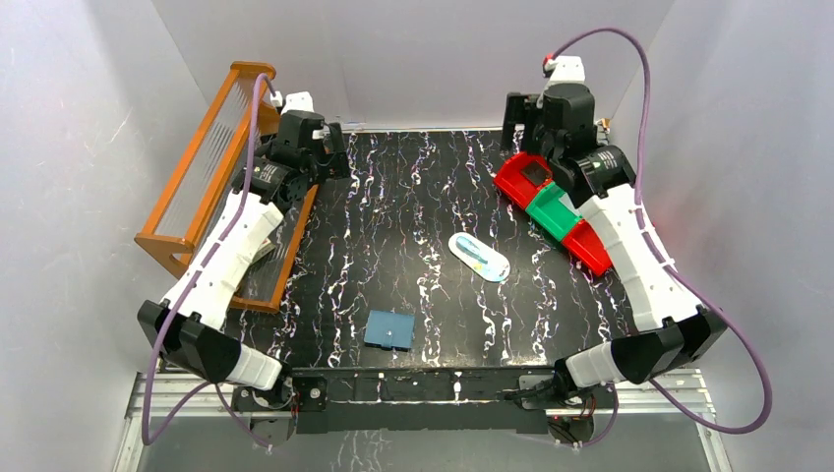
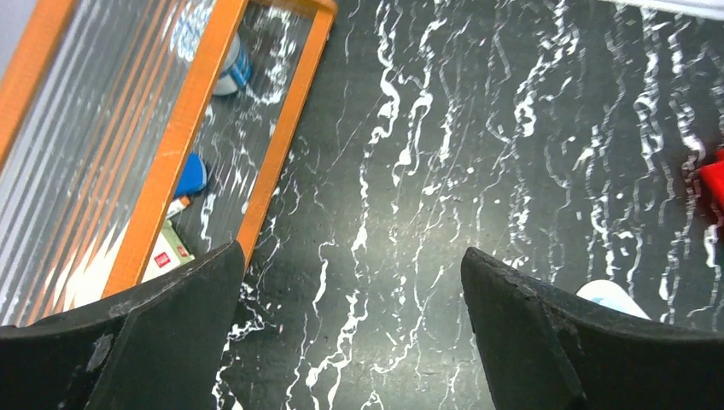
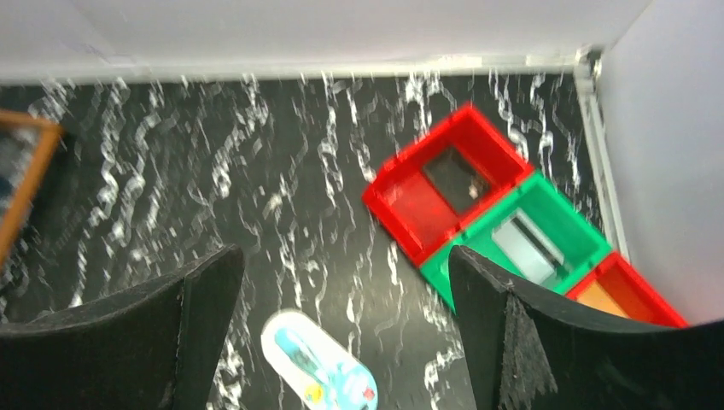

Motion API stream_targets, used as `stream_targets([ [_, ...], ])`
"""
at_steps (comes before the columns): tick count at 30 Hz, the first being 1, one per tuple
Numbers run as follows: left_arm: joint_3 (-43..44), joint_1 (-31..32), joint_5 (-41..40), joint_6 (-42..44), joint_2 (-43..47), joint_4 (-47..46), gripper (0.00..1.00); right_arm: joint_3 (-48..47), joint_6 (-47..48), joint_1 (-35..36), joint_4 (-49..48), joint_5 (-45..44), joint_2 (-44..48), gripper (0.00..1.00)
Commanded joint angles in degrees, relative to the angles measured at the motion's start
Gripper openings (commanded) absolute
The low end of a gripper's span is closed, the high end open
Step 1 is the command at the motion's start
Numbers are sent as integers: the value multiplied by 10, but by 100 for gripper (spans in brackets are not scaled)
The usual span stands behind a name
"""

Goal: Take the credit cards out of the card holder

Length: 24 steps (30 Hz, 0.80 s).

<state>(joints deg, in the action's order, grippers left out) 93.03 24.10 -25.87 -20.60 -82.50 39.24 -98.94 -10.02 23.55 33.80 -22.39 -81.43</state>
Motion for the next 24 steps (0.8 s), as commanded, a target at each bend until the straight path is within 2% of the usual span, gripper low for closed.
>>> stream_targets([
  [1,-57,-36,31,-6,34,-44,98,78,-28,-32,-4,50,47,98],
  [3,-91,-55,60,-4,41,-60,98,124,-41,-48,-3,71,61,98],
  [6,-144,-81,145,18,54,-85,98,191,-62,-71,3,98,82,98],
  [10,-217,-114,256,5,76,-122,98,271,-91,-101,9,142,104,98],
  [14,-306,-140,394,-30,99,-205,98,327,-119,-124,18,186,109,98],
  [17,-355,-148,467,-46,106,-246,98,358,-142,-137,22,218,103,98],
  [20,-375,-120,498,-43,106,-262,98,381,-160,-145,24,251,87,98],
  [24,-379,-68,483,-13,102,-240,98,391,-181,-152,26,282,55,98],
])
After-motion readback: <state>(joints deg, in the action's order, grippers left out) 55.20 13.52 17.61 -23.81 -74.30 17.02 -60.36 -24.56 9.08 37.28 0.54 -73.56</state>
